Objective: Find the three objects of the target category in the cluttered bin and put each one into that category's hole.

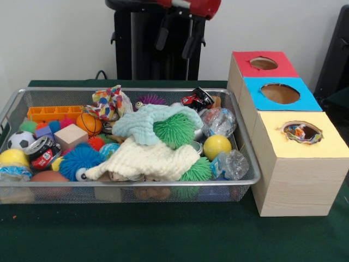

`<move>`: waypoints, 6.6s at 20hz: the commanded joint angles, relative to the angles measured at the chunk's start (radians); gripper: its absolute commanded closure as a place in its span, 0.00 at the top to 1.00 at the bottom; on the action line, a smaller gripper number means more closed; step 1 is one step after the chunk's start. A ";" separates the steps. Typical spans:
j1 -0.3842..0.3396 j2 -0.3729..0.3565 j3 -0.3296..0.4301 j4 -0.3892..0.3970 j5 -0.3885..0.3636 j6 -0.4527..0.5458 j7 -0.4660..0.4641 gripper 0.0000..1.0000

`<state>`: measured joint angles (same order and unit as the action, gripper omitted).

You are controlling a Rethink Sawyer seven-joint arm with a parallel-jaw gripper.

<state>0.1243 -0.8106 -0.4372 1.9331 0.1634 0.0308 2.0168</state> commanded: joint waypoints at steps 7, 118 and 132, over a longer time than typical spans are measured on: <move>-0.088 0.254 0.016 0.063 0.018 -0.233 0.237 1.00; 0.126 0.126 0.100 -0.335 0.176 0.366 0.310 0.00; 0.178 0.219 0.051 -0.363 0.262 0.262 0.294 0.00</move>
<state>0.3075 -0.6596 -0.3955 1.5635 0.3741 0.3284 2.0168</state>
